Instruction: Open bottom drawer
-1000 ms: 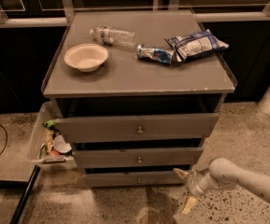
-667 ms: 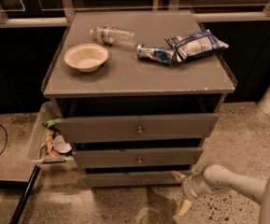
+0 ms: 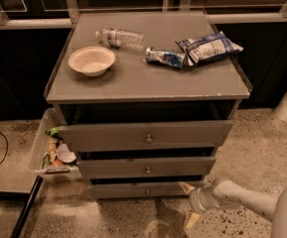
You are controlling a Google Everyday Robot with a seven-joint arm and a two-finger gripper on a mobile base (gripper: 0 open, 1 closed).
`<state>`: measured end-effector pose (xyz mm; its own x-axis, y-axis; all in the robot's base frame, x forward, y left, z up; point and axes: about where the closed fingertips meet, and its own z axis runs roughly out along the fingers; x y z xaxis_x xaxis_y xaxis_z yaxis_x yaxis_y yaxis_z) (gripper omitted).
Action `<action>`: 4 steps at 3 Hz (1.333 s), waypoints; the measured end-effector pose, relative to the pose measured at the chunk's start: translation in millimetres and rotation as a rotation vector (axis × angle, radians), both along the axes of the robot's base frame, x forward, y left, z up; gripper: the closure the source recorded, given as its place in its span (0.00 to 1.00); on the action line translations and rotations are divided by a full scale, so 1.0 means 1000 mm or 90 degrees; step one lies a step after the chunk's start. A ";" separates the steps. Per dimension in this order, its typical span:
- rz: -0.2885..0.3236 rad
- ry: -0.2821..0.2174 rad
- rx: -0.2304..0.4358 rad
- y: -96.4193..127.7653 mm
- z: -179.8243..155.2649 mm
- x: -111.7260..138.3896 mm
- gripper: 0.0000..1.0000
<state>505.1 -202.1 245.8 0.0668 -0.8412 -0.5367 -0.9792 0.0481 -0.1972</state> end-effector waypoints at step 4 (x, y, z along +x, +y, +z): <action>-0.005 -0.123 -0.059 0.001 -0.044 0.070 0.00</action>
Offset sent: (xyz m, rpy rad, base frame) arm 0.0643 0.0014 -0.0324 -0.0950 -0.2089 -0.0215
